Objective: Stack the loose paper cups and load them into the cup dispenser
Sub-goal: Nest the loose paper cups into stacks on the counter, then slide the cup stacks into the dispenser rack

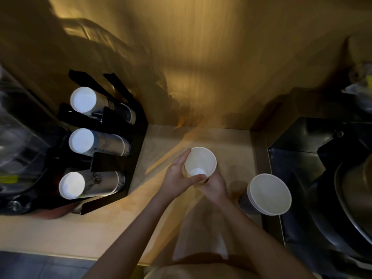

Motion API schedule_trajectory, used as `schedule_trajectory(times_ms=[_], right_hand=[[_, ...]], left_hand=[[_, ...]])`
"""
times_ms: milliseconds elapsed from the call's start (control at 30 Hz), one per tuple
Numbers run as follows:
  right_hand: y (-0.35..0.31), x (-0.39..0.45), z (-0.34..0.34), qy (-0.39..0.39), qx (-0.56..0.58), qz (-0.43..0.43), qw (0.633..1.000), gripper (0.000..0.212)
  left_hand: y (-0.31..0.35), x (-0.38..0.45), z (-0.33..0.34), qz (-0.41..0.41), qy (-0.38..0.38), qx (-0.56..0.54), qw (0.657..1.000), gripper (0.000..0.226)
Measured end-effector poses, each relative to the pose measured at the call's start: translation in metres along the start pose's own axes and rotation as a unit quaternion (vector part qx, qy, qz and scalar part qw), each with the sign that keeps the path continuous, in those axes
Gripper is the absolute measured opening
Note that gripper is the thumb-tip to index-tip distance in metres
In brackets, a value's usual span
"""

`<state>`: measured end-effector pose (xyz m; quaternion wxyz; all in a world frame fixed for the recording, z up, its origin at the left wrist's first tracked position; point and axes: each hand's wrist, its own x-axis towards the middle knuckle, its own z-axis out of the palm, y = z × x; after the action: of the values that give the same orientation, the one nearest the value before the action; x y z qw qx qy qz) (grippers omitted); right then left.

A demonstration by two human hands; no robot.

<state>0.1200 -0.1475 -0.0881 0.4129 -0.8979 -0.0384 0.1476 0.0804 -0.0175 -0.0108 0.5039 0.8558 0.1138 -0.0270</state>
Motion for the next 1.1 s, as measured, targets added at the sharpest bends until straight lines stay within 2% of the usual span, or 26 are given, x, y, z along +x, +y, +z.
schedule_trajectory(times_ms=[33, 100, 167, 233, 300, 367, 433, 500, 567, 633, 733, 800, 867, 933, 967, 1033, 1100], right_hand=[[-0.009, -0.002, -0.003, -0.006, 0.012, -0.001, 1.0, 0.065], [-0.024, -0.007, -0.007, -0.005, 0.028, -0.001, 1.0, 0.083], [-0.04, -0.014, -0.01, -0.002, 0.064, -0.015, 0.998, 0.088], [-0.057, -0.022, -0.012, 0.001, 0.111, -0.04, 0.993, 0.086], [-0.074, -0.03, -0.012, 0.004, 0.12, -0.082, 0.989, 0.082], [-0.093, -0.039, -0.013, 0.018, 0.095, -0.146, 0.985, 0.079], [-0.112, -0.046, -0.013, 0.036, 0.038, -0.232, 0.971, 0.079], [-0.13, -0.054, -0.014, 0.06, -0.04, -0.322, 0.944, 0.084], [-0.146, -0.061, -0.012, 0.104, -0.108, -0.414, 0.898, 0.081], [-0.159, -0.066, -0.008, 0.123, -0.132, -0.48, 0.858, 0.07], [-0.182, -0.079, 0.002, 0.11, -0.138, -0.51, 0.842, 0.062], [-0.198, -0.09, 0.005, 0.075, -0.11, -0.462, 0.877, 0.053], [-0.208, -0.099, 0.008, 0.008, -0.021, -0.355, 0.935, 0.042], [-0.218, -0.11, 0.01, -0.086, 0.11, -0.251, 0.958, 0.025], [-0.223, -0.116, 0.011, -0.13, 0.155, -0.218, 0.955, 0.019], [-0.229, -0.127, 0.015, -0.196, 0.181, -0.194, 0.944, 0.017], [-0.236, -0.137, 0.024, -0.235, 0.166, -0.2, 0.937, 0.033]], left_hand=[[0.005, -0.001, -0.004, -0.034, -0.007, -0.031, 0.999, 0.087], [0.015, -0.005, -0.015, -0.106, 0.015, -0.148, 0.983, 0.067], [0.018, -0.01, -0.031, -0.179, 0.061, -0.307, 0.933, 0.045], [0.017, -0.02, -0.049, -0.263, 0.08, -0.423, 0.863, 0.036], [0.011, -0.036, -0.07, -0.324, 0.048, -0.463, 0.824, 0.042], [0.008, -0.055, -0.091, -0.359, -0.032, -0.503, 0.785, 0.056], [0.005, -0.071, -0.112, -0.368, -0.114, -0.516, 0.765, 0.074], [0.002, -0.084, -0.131, -0.359, -0.184, -0.496, 0.769, 0.092], [0.003, -0.097, -0.148, -0.341, -0.225, -0.483, 0.775, 0.1], [0.004, -0.109, -0.16, -0.315, -0.234, -0.48, 0.785, 0.093], [0.001, -0.129, -0.174, -0.269, -0.183, -0.517, 0.792, 0.075], [-0.006, -0.139, -0.181, -0.212, -0.134, -0.533, 0.808, 0.056], [-0.015, -0.147, -0.188, -0.145, -0.075, -0.494, 0.854, 0.035], [-0.021, -0.155, -0.196, -0.074, 0.008, -0.407, 0.91, 0.025], [-0.022, -0.159, -0.202, -0.046, 0.057, -0.357, 0.931, 0.03], [-0.03, -0.163, -0.211, -0.006, 0.135, -0.294, 0.946, 0.046], [-0.039, -0.166, -0.219, 0.029, 0.164, -0.257, 0.952, 0.066]])
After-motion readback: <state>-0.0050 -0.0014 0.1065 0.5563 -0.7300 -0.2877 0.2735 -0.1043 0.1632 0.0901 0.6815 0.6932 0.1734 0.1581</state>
